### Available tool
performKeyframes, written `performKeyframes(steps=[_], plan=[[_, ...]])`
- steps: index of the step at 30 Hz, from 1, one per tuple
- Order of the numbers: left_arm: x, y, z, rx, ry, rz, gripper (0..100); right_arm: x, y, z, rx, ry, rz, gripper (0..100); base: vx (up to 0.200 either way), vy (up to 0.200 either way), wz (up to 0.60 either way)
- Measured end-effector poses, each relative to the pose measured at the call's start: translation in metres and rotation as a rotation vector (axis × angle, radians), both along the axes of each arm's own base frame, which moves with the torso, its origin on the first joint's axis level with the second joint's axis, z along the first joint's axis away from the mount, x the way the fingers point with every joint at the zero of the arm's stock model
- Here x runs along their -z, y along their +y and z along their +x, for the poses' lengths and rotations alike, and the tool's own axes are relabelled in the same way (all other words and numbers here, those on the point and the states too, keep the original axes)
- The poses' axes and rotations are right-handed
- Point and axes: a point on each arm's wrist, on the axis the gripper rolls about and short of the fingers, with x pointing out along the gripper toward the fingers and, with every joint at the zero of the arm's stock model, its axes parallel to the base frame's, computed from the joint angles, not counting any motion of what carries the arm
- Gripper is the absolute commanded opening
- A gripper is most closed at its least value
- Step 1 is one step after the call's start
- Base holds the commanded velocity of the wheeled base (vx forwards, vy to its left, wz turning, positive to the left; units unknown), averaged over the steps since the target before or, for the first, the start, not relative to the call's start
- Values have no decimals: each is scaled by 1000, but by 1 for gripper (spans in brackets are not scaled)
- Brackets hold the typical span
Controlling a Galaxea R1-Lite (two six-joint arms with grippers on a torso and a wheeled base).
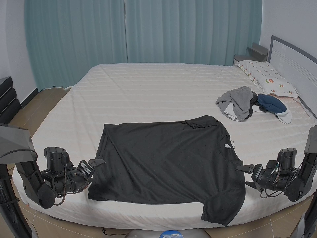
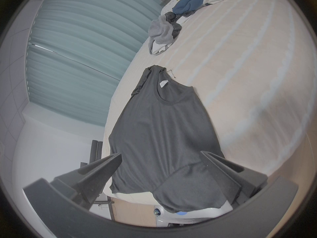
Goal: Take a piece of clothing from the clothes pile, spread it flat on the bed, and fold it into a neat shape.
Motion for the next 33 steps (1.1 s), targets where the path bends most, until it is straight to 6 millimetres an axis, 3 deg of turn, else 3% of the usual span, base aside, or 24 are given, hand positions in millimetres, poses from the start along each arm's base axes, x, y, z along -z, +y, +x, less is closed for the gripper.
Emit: performKeyframes(steps=[12,24,33], plan=[[2,-3,-14,16,27,6,100,13,0,-8,-6,48,-2,100,0,-200,0],[4,4,-19,-25,14,130,100,16,3,-12,-20,69,-10,100,0,0,0],[5,33,-23,-111,22,237,100,18,6,-15,-42,78,-24,100,0,0,0]])
